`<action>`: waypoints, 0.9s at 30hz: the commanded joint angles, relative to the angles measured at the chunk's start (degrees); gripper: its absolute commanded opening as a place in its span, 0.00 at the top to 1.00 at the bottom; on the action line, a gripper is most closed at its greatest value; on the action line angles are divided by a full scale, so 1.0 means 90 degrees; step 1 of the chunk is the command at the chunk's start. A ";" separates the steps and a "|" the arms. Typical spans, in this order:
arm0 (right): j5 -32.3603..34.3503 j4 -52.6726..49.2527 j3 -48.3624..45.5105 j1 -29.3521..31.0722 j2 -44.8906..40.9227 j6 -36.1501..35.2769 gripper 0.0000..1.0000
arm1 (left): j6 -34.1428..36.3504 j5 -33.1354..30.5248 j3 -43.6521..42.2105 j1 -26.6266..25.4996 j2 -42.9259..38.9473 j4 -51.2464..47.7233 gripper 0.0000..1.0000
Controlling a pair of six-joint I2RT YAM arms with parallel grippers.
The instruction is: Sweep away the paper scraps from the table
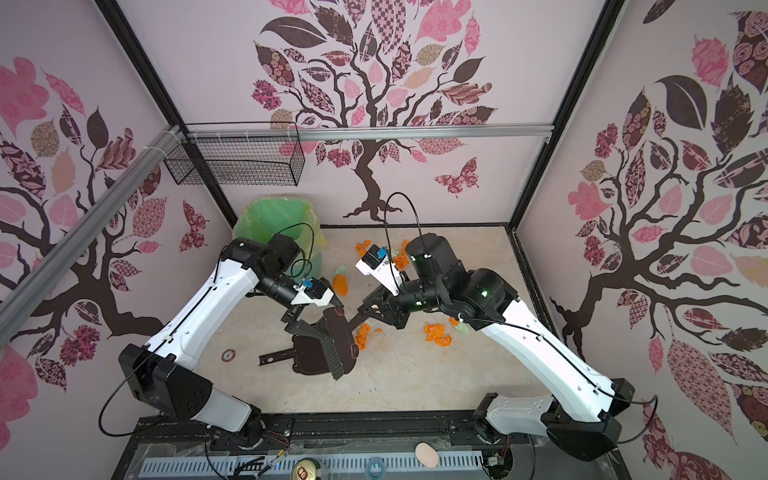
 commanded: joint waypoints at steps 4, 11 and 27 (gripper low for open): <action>0.0011 0.0154 0.0454 0.0041 0.0289 -0.0202 1.00 | -0.0379 -0.0319 0.0460 -0.0299 0.0482 -0.1010 0.29; 0.0352 0.0196 0.0443 0.0056 0.0410 -0.0213 1.00 | -0.0532 -0.0314 0.0725 -0.0370 0.0682 -0.1011 0.64; 0.0562 -0.0068 0.0236 0.0061 0.0314 -0.0571 1.00 | -0.0751 -0.0332 0.0990 -0.0368 0.0920 -0.1008 0.65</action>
